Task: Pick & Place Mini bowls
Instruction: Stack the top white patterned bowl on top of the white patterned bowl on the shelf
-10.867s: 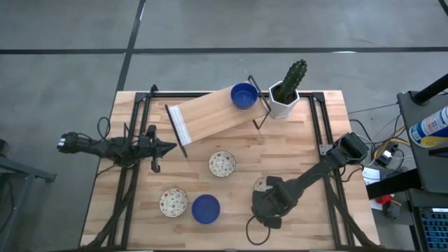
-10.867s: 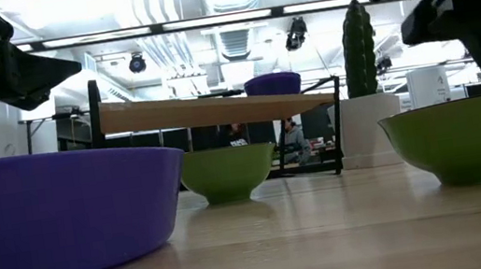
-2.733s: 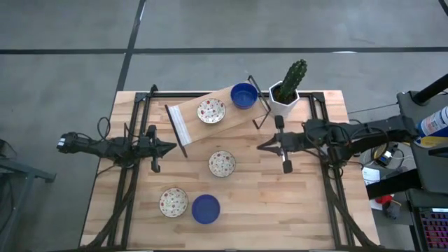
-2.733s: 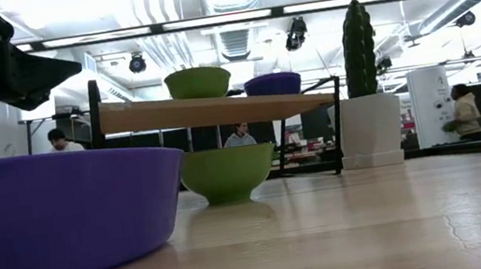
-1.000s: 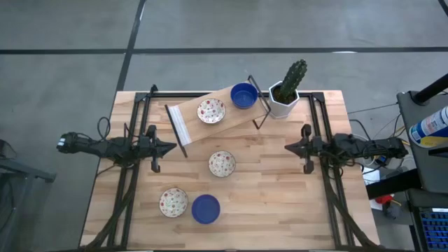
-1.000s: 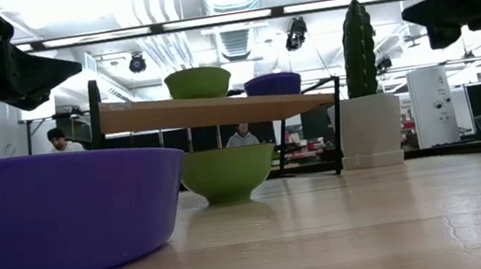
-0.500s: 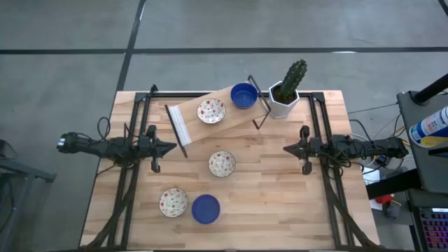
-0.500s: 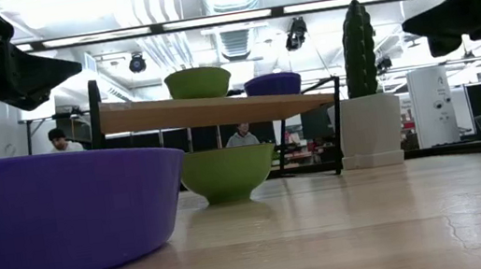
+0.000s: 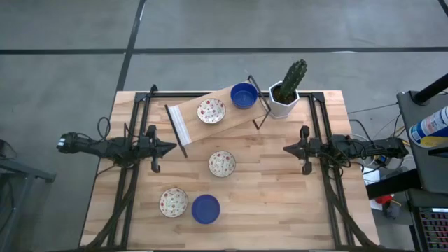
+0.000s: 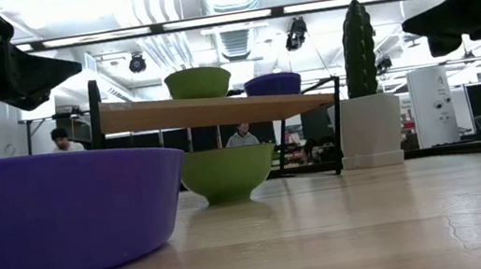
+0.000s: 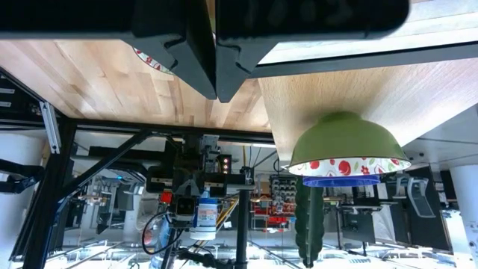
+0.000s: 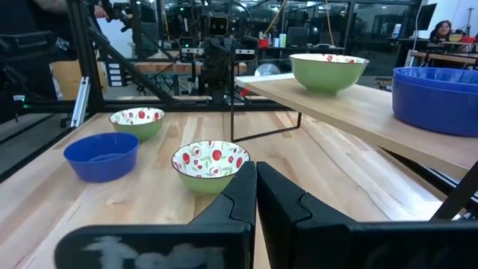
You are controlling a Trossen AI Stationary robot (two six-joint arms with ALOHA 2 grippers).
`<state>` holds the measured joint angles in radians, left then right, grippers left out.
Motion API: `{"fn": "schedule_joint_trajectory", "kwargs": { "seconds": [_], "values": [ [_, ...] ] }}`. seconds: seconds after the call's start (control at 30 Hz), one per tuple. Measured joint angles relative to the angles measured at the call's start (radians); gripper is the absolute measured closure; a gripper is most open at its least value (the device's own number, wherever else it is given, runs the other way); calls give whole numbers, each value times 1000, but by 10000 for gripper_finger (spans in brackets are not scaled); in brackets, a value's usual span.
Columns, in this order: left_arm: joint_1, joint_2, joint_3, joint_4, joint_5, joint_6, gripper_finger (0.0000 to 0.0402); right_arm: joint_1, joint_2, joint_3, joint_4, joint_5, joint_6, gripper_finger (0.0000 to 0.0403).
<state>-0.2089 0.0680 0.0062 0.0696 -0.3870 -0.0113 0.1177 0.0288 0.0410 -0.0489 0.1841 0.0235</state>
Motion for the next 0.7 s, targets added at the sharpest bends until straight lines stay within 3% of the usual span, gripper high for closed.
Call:
{"fn": "schedule_joint_trajectory", "kwargs": {
  "seconds": [0.47,0.7],
  "values": [
    [0,0,0,18,5,-19,402,0,0,0,0,0,0,394],
    [-2,1,0,159,54,-492,402,0,0,0,1,0,2,394]
  ]
}}
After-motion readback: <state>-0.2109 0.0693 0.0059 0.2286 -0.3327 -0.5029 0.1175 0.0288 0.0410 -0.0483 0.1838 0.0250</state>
